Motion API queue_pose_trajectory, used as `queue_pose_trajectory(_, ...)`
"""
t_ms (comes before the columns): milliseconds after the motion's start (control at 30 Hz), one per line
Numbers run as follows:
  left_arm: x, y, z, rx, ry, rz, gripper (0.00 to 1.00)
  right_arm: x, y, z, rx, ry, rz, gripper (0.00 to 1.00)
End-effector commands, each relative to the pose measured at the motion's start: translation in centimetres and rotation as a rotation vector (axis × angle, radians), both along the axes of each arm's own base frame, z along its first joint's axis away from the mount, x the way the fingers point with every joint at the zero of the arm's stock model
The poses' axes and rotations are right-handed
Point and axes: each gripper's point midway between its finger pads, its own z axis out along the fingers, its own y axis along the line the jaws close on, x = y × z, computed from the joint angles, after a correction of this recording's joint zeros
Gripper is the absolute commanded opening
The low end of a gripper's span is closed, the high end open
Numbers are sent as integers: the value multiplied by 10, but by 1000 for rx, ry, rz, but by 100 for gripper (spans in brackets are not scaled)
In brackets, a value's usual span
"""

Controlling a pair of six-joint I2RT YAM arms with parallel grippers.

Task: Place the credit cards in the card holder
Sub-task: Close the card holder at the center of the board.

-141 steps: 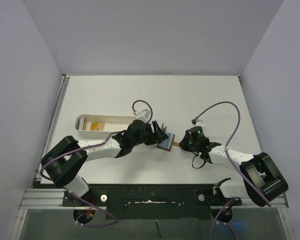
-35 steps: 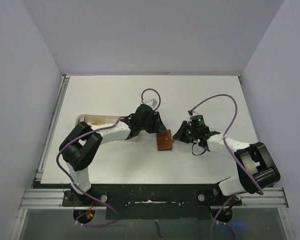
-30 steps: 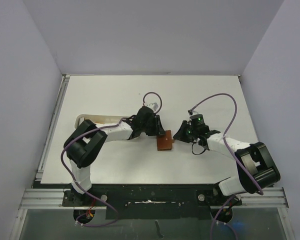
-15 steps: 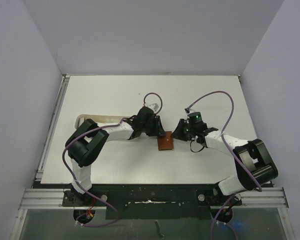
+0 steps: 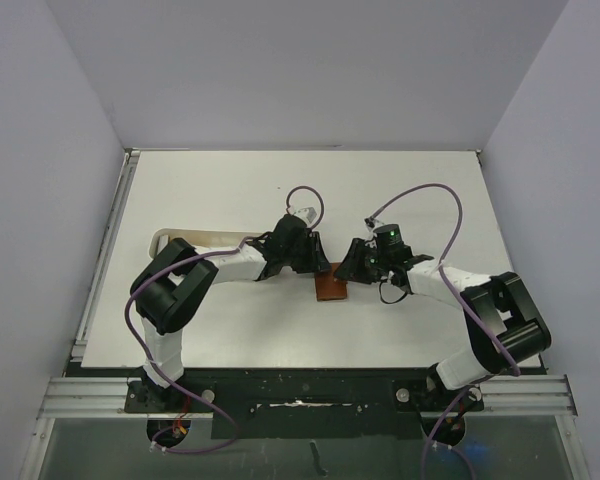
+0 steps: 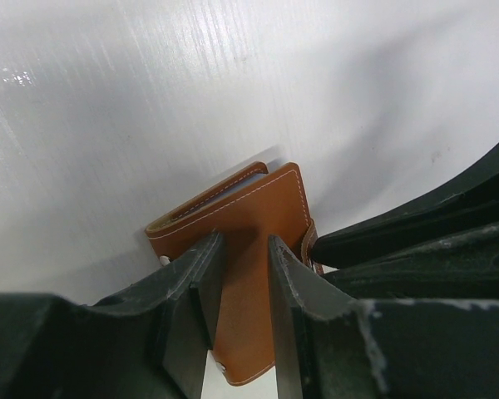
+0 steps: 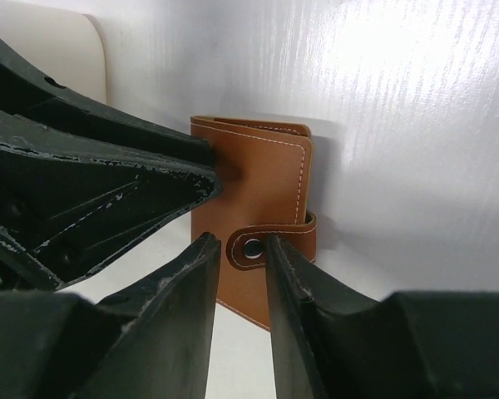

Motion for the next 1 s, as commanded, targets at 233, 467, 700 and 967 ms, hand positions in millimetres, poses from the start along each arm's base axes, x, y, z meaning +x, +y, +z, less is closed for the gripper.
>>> queue_pose_trajectory(233,-13,16,-26,100,41,9,27,0,-2,35,88,-98,0,39)
queue_pose_trajectory(467,-14,17,-26,106,38,10,27,2,-12,22,81,-81,-22,24)
queue_pose_trajectory(700,-13,19,-35,136,48,10,27,4,-7,18,122,-72,2,28)
queue_pose_trajectory(967,-13,19,-35,149,46,8,27,5,-1,9,158,-46,14,27)
